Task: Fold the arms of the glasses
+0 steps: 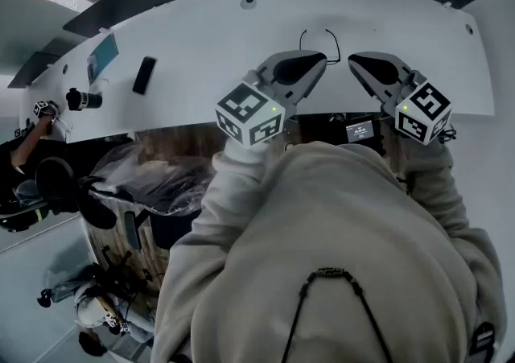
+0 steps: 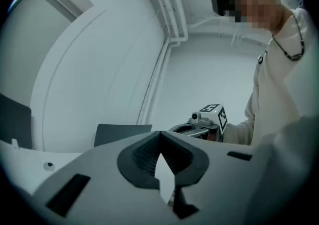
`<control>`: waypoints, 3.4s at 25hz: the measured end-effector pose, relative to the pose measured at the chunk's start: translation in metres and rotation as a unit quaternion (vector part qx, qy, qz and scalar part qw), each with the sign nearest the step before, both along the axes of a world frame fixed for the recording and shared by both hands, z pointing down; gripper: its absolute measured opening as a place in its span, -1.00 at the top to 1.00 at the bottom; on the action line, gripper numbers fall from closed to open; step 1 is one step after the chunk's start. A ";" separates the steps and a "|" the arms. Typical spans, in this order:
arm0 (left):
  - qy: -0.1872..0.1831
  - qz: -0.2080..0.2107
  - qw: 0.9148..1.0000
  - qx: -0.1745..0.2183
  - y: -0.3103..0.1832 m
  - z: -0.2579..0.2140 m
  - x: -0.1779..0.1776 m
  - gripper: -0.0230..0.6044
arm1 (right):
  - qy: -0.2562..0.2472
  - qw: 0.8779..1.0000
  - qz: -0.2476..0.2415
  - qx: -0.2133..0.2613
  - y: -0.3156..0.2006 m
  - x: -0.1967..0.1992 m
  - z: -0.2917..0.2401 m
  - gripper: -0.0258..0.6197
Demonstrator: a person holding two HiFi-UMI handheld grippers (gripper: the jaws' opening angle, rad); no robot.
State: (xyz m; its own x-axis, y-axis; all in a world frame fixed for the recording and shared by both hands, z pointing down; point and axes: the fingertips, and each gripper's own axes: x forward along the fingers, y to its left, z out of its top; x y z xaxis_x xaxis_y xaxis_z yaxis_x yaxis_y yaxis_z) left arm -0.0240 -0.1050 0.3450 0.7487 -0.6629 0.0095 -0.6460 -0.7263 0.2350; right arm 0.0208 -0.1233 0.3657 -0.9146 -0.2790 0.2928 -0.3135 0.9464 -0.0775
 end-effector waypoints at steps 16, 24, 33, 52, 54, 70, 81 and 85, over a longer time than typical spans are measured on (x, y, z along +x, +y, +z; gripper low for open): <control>0.011 -0.007 1.000 -0.005 -0.007 -0.002 -0.001 0.91 | -0.033 0.999 0.021 -0.026 -0.016 0.015 -0.001 0.86; 0.027 -0.013 1.000 0.003 -0.010 -0.001 -0.003 0.91 | -0.021 1.000 0.002 -0.006 -0.019 0.003 -0.004 0.86; 0.018 -0.026 0.999 0.015 -0.018 -0.010 -0.010 0.91 | -0.017 1.000 -0.009 -0.017 -0.020 0.000 0.001 0.86; 0.031 -0.054 0.998 0.033 -0.011 -0.022 -0.053 0.91 | 0.012 0.999 -0.043 -0.023 -0.013 -0.004 0.011 0.86; 0.026 -0.057 0.997 0.035 -0.011 -0.022 -0.057 0.91 | 0.013 0.999 -0.041 -0.027 -0.013 -0.003 0.013 0.86; 0.029 -0.072 0.996 0.040 -0.011 -0.031 -0.072 0.91 | 0.031 0.997 -0.060 -0.029 -0.010 -0.008 0.016 0.86; 0.031 -0.054 0.998 0.031 -0.015 -0.022 -0.053 0.91 | 0.107 0.990 -0.085 -0.026 -0.022 -0.007 0.056 0.85; 0.035 -0.070 0.997 0.023 -0.019 -0.018 -0.058 0.91 | 0.159 0.980 -0.111 -0.035 -0.029 -0.005 0.091 0.85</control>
State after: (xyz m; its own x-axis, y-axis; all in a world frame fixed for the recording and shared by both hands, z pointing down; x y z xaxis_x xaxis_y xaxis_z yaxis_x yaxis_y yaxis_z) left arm -0.0816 -0.1236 0.3272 0.6460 -0.7599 -0.0718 -0.7254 -0.6405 0.2522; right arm 0.0162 -0.1521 0.4566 -0.8093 -0.0530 0.5849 -0.1200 0.9898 -0.0765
